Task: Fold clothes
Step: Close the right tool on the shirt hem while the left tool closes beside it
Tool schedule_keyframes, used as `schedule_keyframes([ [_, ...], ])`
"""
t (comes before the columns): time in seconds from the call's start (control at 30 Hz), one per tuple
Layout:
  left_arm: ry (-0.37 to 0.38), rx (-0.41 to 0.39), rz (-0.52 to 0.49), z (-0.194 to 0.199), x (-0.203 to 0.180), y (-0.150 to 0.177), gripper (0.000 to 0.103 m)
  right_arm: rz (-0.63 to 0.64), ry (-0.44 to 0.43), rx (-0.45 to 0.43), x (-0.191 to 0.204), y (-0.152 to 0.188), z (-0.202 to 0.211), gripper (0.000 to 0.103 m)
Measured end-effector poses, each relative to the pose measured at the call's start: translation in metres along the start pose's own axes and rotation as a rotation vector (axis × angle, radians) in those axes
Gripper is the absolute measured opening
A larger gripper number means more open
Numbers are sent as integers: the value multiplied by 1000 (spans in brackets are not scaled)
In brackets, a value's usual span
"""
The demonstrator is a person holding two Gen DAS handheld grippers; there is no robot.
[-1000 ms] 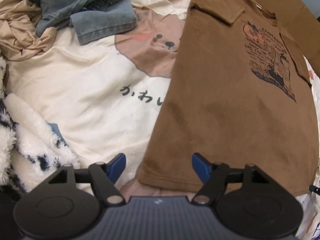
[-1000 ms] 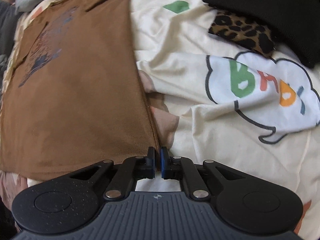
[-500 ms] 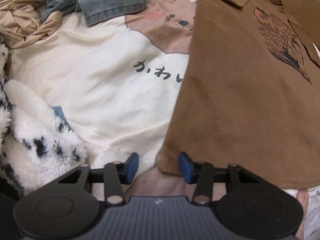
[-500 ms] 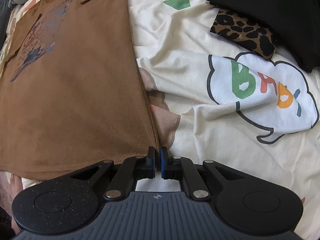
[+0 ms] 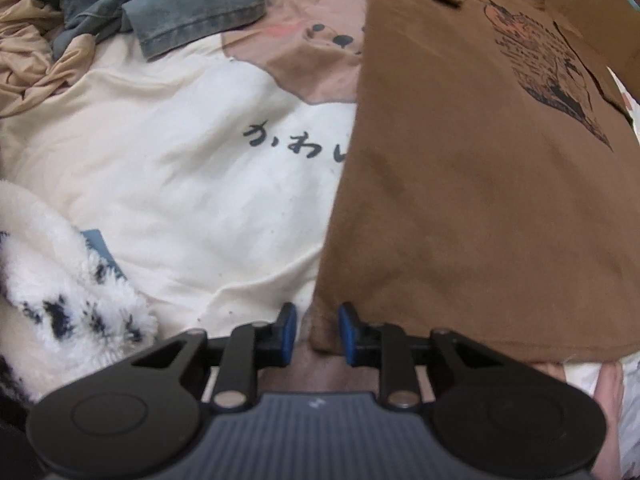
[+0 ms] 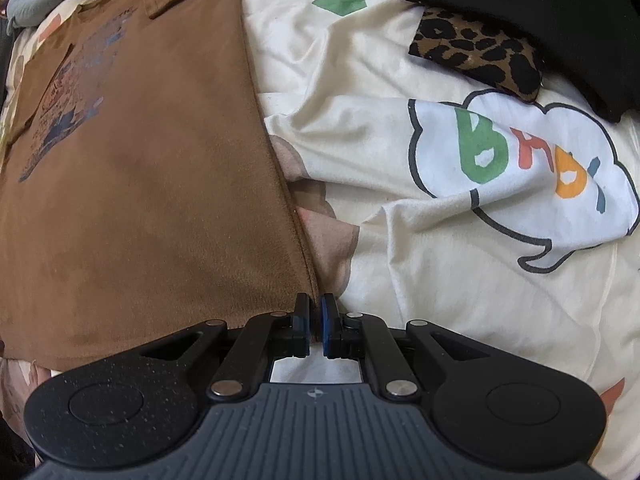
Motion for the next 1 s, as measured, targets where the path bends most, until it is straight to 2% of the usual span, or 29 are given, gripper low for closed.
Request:
schedule_keyframes([
  [0.17,4,-6,-4,-2,-8,0,43,0,0,-16,0,0,-1,6],
  [0.27,-8,2,-7,-4,-13,0,44,48,15,-33,6,-4,-4,7],
  [0.33,-5,11,11,-4,-12,-2,44,37,13,-35,6,-7,-6,7],
  [0.43,-22,34,-16,-5,-15,-6,44,17,9,-38,6,-11,-10,13],
  [0.5,-40,48,-47,-5,-18,-8,36,15,7,-35,6,-13,-11,12],
  [0.57,-53,59,-74,-4,-19,-10,13,2,-2,-27,4,-14,-11,4],
  [0.6,-53,66,-81,-2,-20,-11,8,-8,-8,-21,1,-15,-10,4],
  [0.77,-50,93,-109,7,-21,-18,5,29,9,-6,5,-18,-3,3],
  [1.0,-42,82,-117,34,-27,-25,4,33,6,-8,5,-24,21,2],
])
Point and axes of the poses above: each gripper's, at about its wrist camera, not at the fingertips, and z roughly against the way its jaws point, x to its left, y to its underside, the point moved 5 cm from there along -z, roughly the way its jaws point, and after that the axes turned 10 degrees about y, right-handed, at the moved point
